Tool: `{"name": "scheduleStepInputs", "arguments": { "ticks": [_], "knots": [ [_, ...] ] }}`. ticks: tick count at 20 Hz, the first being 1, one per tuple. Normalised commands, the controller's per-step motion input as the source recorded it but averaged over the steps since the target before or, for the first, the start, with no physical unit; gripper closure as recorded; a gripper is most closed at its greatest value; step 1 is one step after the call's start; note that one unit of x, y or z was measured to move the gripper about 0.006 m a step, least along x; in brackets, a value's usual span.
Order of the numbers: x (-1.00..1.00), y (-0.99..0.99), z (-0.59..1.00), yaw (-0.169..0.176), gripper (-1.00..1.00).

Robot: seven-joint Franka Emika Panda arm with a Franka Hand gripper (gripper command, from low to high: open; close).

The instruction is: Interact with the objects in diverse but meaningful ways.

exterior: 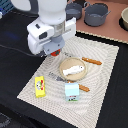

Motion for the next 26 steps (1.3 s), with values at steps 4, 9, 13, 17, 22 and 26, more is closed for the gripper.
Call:
{"name": "scheduleStepInputs", "arguments": {
  "ticks": [4, 9, 13, 17, 22, 26],
  "knots": [
    [-0.14, 0.0, -0.32, 0.0, -1.0],
    [-0.03, 0.0, -0.08, 0.0, -1.0],
    [-0.13, 0.0, 0.27, 0.0, -1.0],
    [-0.33, -0.15, 0.78, -0.001, -1.0],
    [-0.28, -0.44, 0.82, -0.008, -1.0],
    [0.01, -0.68, 0.34, -0.105, -1.0]
  ]
}}
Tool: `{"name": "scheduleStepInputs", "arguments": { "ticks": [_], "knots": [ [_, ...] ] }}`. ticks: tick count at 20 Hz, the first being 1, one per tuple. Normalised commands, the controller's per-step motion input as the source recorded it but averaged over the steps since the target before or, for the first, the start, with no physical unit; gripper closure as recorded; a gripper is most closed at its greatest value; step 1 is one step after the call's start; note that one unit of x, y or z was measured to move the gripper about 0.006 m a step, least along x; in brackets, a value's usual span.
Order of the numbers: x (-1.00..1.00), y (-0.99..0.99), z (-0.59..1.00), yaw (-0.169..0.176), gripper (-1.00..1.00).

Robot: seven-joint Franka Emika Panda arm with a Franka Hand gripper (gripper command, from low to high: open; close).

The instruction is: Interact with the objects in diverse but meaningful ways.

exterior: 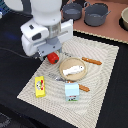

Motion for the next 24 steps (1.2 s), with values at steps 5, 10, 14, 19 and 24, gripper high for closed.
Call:
{"name": "scheduleStepInputs", "arguments": {
  "ticks": [5, 10, 14, 19, 24],
  "knots": [
    [0.06, -0.7, 0.02, -0.121, -1.0],
    [0.07, -0.71, 0.0, -0.127, -1.0],
    [0.2, -0.66, 0.0, -0.113, -1.0],
    [0.58, -0.35, 0.1, -0.109, -1.0],
    [0.65, -0.21, 0.08, -0.095, -1.0]
  ]
}}
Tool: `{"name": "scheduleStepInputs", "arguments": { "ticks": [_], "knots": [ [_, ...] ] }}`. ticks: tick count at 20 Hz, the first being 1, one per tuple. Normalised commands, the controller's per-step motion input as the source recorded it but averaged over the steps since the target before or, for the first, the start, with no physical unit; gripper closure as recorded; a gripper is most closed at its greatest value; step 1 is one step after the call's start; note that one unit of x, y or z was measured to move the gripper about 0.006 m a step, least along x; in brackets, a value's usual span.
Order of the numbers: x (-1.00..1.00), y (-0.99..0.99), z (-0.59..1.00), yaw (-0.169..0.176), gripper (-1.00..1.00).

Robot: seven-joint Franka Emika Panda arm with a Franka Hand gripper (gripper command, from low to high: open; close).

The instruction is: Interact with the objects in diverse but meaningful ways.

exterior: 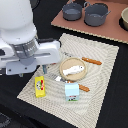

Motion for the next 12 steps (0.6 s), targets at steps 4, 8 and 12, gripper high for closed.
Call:
{"name": "scheduleStepInputs", "arguments": {
  "ticks": [4, 8, 12],
  "knots": [
    [0.47, -0.28, -0.02, -0.078, -1.0],
    [0.31, -0.36, -0.17, -0.051, -1.0],
    [0.18, -0.36, -0.35, -0.029, -1.0]
  ]
}}
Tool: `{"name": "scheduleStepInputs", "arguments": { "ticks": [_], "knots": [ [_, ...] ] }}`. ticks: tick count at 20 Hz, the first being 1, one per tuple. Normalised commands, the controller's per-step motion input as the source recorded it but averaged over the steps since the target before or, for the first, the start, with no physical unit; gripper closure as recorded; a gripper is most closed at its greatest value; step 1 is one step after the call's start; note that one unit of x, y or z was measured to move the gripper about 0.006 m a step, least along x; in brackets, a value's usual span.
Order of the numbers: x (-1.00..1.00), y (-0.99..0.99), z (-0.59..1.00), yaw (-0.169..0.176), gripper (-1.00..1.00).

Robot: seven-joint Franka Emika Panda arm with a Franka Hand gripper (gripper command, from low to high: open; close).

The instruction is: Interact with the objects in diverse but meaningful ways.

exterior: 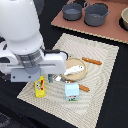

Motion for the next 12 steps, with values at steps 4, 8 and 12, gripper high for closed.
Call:
{"name": "scheduleStepInputs", "arguments": {
  "ticks": [4, 8, 12],
  "knots": [
    [0.08, -0.32, -0.47, -0.023, -1.0],
    [0.12, -0.25, -0.42, -0.02, 1.0],
    [0.21, -0.17, -0.28, -0.015, 1.0]
  ]
}}
